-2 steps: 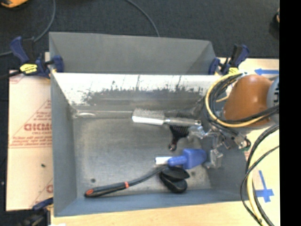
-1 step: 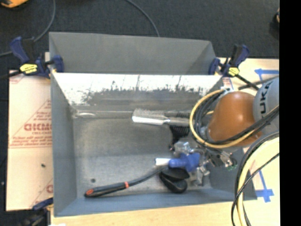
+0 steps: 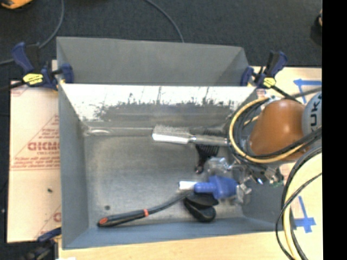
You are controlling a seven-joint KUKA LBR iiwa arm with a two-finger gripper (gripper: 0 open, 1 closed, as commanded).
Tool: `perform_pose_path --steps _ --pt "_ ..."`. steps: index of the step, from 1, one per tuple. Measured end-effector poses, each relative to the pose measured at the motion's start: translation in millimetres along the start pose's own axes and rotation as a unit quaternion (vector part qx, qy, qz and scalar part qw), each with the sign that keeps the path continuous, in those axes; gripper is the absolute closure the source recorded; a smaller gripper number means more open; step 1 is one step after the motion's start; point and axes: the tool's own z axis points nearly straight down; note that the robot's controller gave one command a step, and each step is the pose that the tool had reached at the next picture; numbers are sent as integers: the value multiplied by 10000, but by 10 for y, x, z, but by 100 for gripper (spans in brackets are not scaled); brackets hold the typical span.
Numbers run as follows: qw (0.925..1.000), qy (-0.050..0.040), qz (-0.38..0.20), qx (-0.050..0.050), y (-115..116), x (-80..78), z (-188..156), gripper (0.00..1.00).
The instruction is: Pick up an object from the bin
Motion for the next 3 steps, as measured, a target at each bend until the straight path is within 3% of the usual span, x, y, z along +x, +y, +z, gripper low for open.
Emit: perform_pose_path --steps 1,2,3 --pt "10000 -8 -59 6 -56 14 3 0" --pt "9979 -16 646 7 170 -218 -194 100" --pt "9979 -16 641 8 169 -218 -194 100"
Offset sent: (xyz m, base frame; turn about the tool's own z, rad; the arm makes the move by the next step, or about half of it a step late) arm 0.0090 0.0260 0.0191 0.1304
